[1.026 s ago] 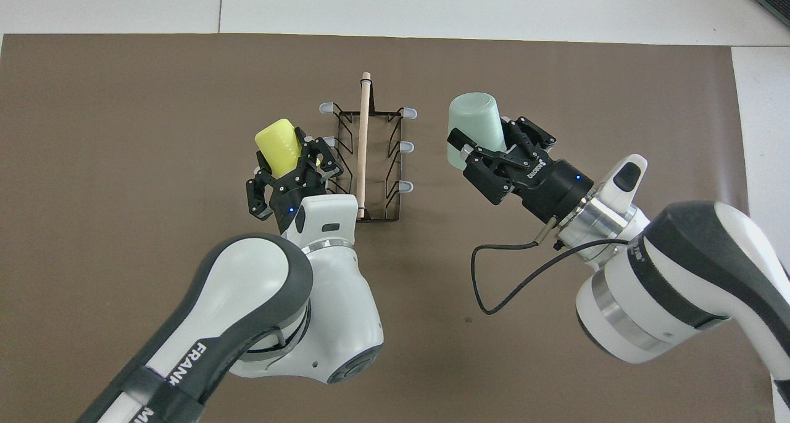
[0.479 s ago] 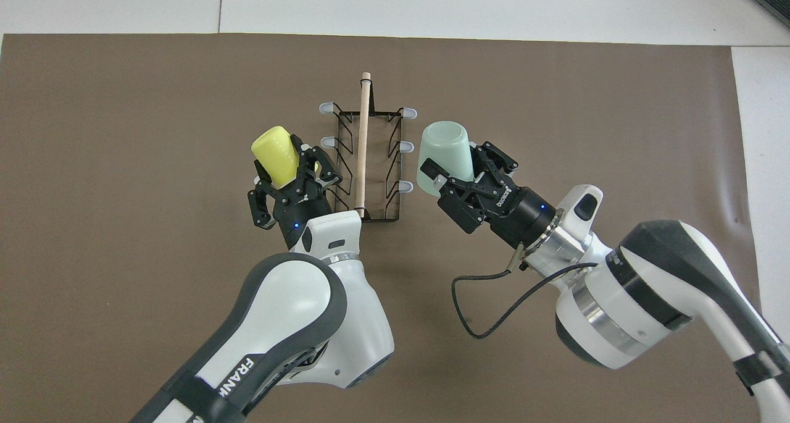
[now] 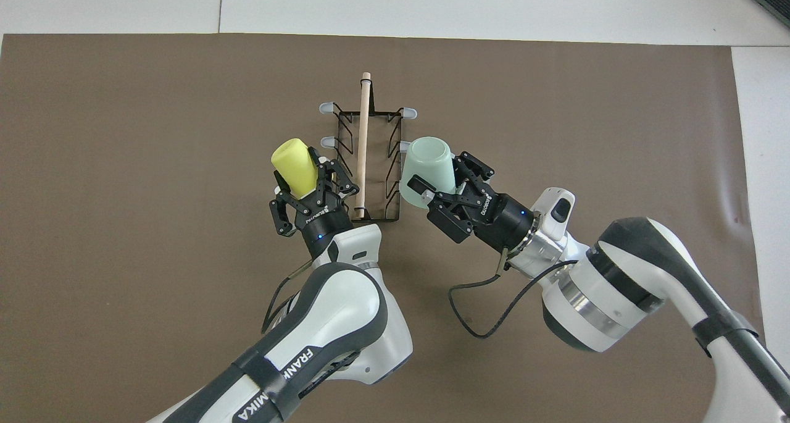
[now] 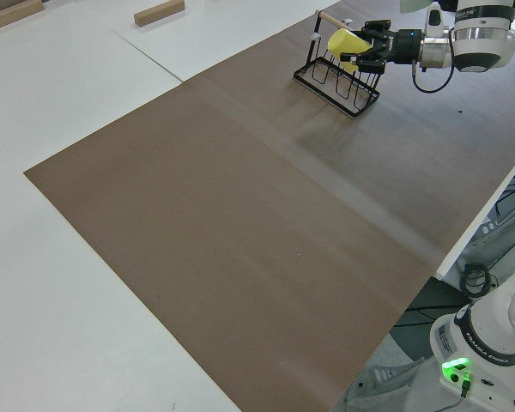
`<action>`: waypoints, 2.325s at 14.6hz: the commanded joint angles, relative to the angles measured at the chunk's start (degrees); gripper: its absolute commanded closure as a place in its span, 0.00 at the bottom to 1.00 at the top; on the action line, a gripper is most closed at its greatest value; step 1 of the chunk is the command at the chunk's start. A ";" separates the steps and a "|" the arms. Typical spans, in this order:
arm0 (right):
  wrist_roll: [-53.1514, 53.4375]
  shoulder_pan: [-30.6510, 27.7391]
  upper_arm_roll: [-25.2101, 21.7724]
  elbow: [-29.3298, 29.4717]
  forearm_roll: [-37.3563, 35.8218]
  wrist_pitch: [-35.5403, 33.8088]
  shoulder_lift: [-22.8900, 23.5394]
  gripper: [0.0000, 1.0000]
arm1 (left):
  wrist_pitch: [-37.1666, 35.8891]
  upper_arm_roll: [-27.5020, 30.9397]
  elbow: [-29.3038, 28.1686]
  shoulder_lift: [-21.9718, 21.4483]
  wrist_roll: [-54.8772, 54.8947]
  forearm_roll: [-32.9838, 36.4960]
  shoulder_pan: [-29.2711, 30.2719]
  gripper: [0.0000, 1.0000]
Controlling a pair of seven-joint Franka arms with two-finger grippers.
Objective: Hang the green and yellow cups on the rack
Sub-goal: 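Hang the yellow cup on a peg while the right gripper hangs the green cup, then open the left gripper and lift away while the right gripper opens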
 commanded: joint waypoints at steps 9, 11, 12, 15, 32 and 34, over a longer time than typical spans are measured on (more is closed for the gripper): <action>-8.60 -1.59 0.35 1.56 1.85 -11.95 11.09 1.00 | 0.09 -0.81 -0.66 0.11 -1.00 0.24 -1.08 0.00; -8.87 -0.54 0.26 1.83 2.20 -11.60 11.18 1.00 | 0.09 -0.81 -0.66 0.11 -1.00 0.06 -1.26 0.00; -9.22 -0.36 0.35 1.92 2.29 -11.52 11.88 1.00 | 0.09 -0.81 -0.66 0.11 -0.92 0.06 -1.26 0.00; -11.33 -0.35 0.26 2.88 2.20 -11.34 13.46 1.00 | 2.80 -0.81 -0.04 -0.94 1.27 -0.02 -0.64 0.00; -16.16 2.37 0.26 3.24 2.02 -2.91 14.08 1.00 | 48.50 28.71 6.80 -7.02 41.88 -9.25 0.41 0.00; -16.25 2.63 0.26 3.24 1.94 -1.50 14.17 1.00 | 48.87 29.69 9.00 -6.22 42.59 -9.86 0.68 0.00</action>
